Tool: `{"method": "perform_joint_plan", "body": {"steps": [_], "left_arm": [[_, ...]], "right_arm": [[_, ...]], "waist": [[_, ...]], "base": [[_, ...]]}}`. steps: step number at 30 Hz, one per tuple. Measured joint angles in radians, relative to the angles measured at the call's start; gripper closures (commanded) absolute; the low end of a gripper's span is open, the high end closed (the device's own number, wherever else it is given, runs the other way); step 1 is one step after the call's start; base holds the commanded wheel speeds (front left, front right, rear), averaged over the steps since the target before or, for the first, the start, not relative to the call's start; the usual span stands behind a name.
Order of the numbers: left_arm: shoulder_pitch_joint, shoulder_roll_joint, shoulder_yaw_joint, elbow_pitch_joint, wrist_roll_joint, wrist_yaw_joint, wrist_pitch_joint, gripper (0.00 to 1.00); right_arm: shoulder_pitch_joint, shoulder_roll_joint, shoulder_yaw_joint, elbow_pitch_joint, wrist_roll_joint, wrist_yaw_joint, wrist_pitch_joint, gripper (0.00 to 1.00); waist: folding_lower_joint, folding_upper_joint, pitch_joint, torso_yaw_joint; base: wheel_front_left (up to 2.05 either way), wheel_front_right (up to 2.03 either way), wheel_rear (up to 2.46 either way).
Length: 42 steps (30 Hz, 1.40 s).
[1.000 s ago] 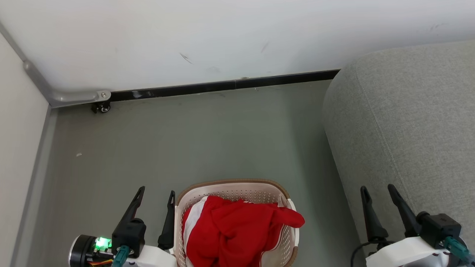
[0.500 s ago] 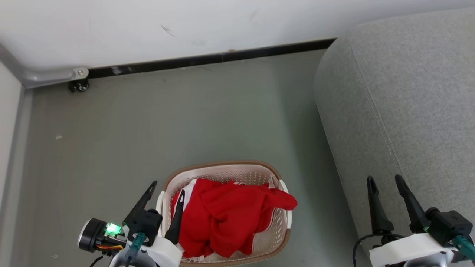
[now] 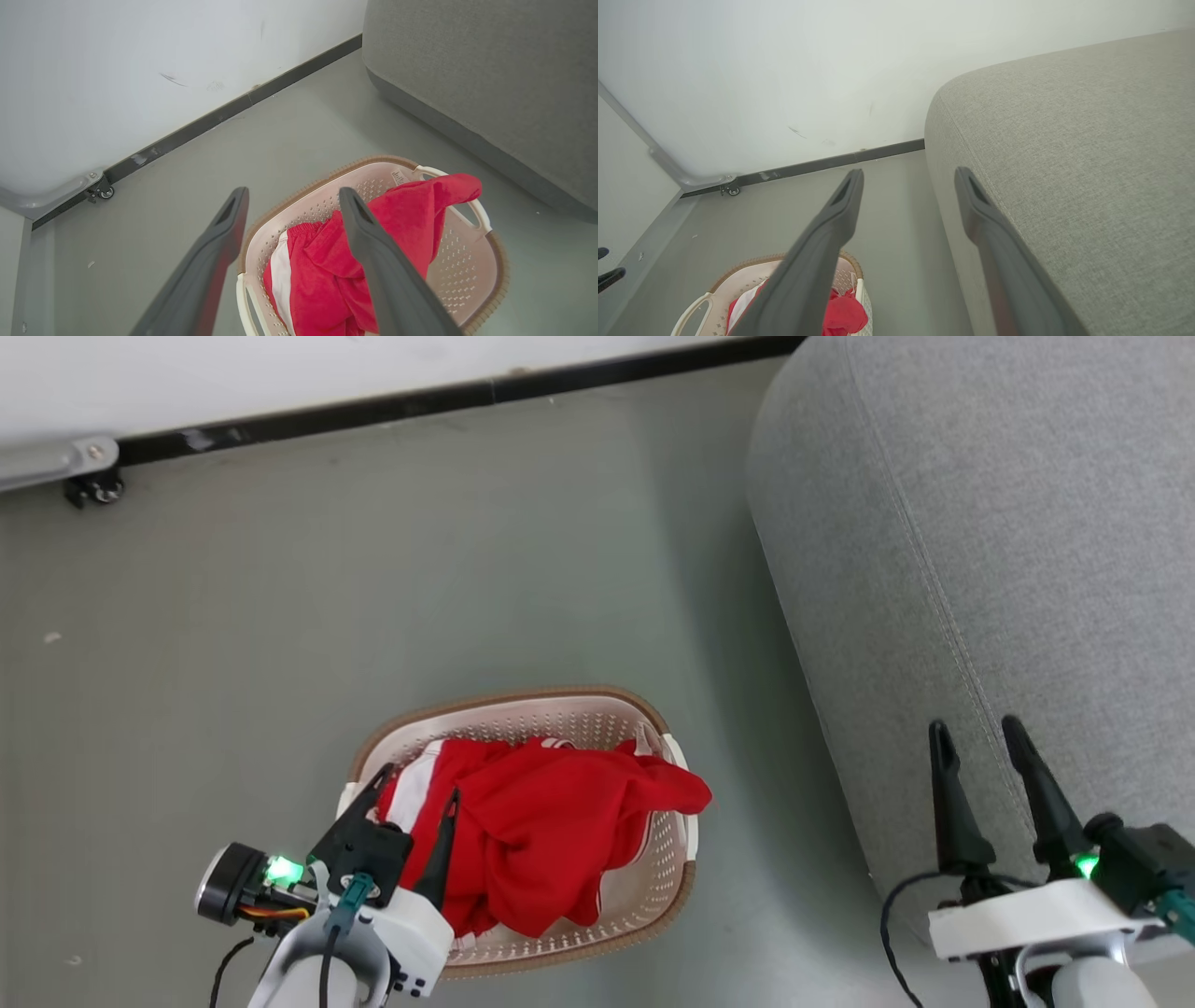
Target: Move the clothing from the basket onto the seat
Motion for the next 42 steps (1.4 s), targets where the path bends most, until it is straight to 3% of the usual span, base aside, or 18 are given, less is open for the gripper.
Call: {"method": "perform_joint_plan", "body": {"steps": [42], "left_arm": [[-0.230, 0.058, 0.016, 0.196, 0.023, 0.012, 0.000, 0.00]], "right_arm": [[-0.238, 0.000, 0.057, -0.021, 0.011, 0.000, -0.050, 0.00]], "waist": [[-0.0001, 0.0000, 0.298, -0.149]], "base": [[0.00, 0.00, 0.00]]}}
